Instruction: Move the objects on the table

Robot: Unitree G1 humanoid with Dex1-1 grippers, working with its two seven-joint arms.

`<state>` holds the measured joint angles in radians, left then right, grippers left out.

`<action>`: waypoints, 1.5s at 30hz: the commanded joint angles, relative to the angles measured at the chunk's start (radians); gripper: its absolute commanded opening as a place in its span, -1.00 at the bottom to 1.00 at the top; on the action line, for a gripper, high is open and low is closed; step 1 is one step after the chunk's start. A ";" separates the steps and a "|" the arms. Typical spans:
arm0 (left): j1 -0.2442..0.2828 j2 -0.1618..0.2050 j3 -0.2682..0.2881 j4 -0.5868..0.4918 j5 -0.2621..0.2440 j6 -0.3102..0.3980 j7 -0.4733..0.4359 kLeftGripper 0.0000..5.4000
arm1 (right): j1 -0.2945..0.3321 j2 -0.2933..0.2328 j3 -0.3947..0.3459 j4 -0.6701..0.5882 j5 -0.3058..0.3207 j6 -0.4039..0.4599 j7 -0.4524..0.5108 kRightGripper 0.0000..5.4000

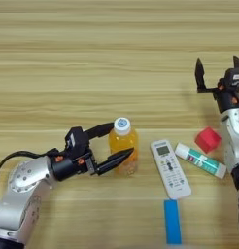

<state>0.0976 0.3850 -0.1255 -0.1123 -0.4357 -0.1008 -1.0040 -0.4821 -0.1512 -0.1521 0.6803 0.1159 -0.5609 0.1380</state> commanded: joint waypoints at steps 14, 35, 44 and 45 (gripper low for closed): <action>-0.067 -0.078 0.119 -0.049 -0.099 -0.018 0.096 0.24 | -0.015 0.000 -0.004 0.003 -0.009 -0.011 -0.003 1.00; -0.191 -0.170 0.233 0.198 0.284 -0.121 0.649 0.23 | -0.011 0.000 -0.003 -0.003 -0.014 -0.014 -0.004 1.00; -0.168 -0.198 0.221 0.231 0.302 -0.134 0.691 0.23 | -0.009 0.000 -0.001 -0.004 -0.017 -0.018 -0.005 1.00; -0.168 -0.198 0.220 0.232 0.302 -0.135 0.690 0.23 | -0.009 0.000 -0.001 -0.005 -0.018 -0.018 -0.005 1.00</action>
<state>-0.0647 0.1841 0.0988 0.1220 -0.1378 -0.2134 -0.3162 -0.4821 -0.1513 -0.1536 0.6804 0.1042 -0.5761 0.1378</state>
